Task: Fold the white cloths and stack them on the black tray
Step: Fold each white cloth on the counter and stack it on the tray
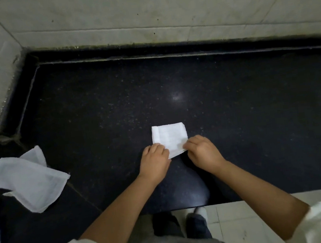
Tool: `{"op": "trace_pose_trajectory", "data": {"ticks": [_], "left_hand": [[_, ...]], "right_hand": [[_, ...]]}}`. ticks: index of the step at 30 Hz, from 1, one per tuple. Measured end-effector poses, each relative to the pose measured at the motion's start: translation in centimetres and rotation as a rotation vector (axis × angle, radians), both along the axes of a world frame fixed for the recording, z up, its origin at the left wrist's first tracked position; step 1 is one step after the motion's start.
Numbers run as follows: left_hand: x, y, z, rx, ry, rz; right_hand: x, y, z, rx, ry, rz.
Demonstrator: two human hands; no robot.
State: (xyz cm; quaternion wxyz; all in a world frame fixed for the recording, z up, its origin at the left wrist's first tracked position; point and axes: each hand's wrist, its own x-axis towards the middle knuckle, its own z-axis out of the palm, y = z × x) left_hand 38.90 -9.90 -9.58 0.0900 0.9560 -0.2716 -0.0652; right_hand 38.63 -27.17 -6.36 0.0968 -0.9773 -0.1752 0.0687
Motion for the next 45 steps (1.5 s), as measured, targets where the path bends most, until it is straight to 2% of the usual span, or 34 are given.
{"op": "trace_pose_trajectory", "data": {"ticks": [4,7,11,14,17,21,27,31,34,38,42,45], "left_hand": [[0.0,-1.8,0.5,-0.111,-0.179,-0.049],[-0.1,-6.0,2.6,-0.239,-0.286,-0.132],[-2.0,-15.5,7.5,-0.099,-0.238,-0.337],[-5.7,-24.9,9.9,-0.032,-0.092,-0.464],[-10.1,-34.8,11.8,-0.125,-0.012,-0.6],[-15.7,-46.9,14.8,-0.278,0.013,-0.757],[-21.6,-60.6,18.6,-0.298,0.039,-0.95],[-21.6,-69.1,21.4,-0.302,0.001,-0.995],[-19.9,-76.4,23.2,-0.35,-0.094,-0.98],[-16.9,-86.9,25.6,-0.536,-0.122,-0.907],[-13.0,-96.0,29.2,-0.708,-0.119,-0.713],[-10.3,-101.6,32.1,-0.744,-0.086,-0.578]], "right_hand": [[-1.9,-1.5,2.3,0.066,-0.042,-0.081],[-4.4,-6.3,4.4,0.206,0.016,-0.277],[-9.9,-14.9,7.2,0.298,-0.081,-0.544],[-15.9,-22.4,9.0,0.328,-0.124,-0.713],[-22.9,-30.8,10.7,0.317,-0.148,-0.894],[-30.5,-40.7,13.5,0.265,-0.276,-1.021],[-38.1,-53.1,16.9,0.213,-0.318,-1.164],[-38.6,-61.4,19.8,0.178,-0.346,-1.156],[-37.1,-68.1,22.3,0.182,-0.364,-1.137],[-33.6,-78.8,26.1,0.168,-0.419,-1.119],[-28.5,-88.8,29.8,0.462,-0.46,-1.149],[-24.3,-95.6,32.1,0.533,-0.441,-1.125]]}}
